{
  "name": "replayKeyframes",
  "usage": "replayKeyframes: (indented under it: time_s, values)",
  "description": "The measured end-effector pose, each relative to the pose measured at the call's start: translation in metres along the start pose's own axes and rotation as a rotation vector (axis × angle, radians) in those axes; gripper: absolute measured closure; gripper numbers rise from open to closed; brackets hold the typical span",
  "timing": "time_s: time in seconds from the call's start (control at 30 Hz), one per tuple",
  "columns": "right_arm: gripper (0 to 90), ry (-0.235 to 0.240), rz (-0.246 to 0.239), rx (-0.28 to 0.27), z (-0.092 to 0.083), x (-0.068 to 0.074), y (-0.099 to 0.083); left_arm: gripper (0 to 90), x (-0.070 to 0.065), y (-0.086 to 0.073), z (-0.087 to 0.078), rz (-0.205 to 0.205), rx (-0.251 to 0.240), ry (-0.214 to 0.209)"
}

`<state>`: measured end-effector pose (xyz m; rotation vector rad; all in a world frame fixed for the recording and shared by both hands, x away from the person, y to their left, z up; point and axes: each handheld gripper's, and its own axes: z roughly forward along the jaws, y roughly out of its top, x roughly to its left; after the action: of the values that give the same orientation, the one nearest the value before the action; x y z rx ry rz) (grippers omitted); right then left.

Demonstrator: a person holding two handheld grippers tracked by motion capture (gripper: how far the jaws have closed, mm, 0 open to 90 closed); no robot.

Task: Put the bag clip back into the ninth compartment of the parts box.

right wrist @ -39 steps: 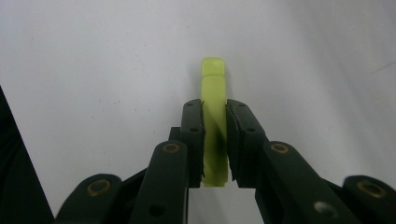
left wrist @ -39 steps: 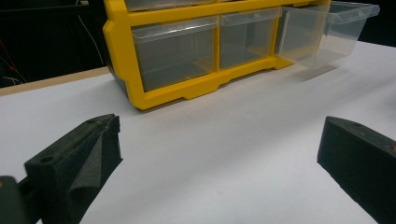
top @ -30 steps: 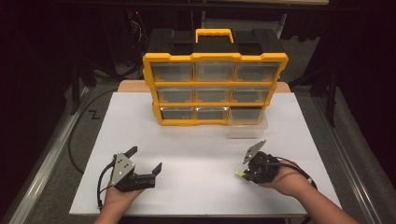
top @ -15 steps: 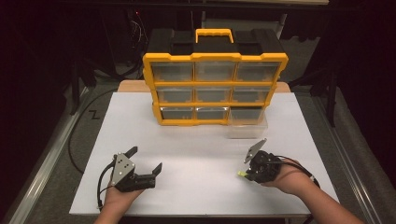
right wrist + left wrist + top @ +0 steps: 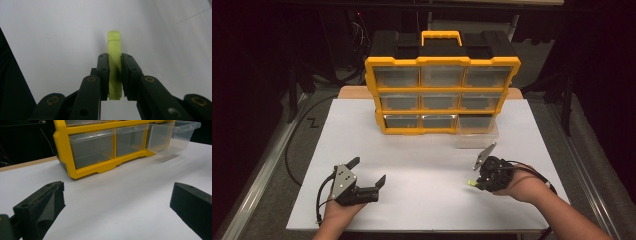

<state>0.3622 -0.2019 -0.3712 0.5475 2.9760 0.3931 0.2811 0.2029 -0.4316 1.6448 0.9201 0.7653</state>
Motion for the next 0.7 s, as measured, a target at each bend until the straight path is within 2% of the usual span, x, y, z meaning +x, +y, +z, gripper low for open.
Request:
replayKeyframes:
  time_s: [0.33, 0.6, 0.7]
  values:
    - [80.2, -0.003, -0.002, 0.007, -0.010, -0.005, 0.005, 0.4, 0.000, 0.000, 0.000, -0.003, -0.003, -0.004]
    - [80.3, -0.014, 0.001, 0.035, -0.019, -0.010, 0.008, 0.3, 0.000, 0.000, -0.001, -0.003, -0.003, -0.003]
    - [80.3, -0.025, -0.015, 0.043, -0.021, -0.010, 0.010, 0.3, 0.000, 0.000, 0.000, -0.004, -0.003, -0.004]
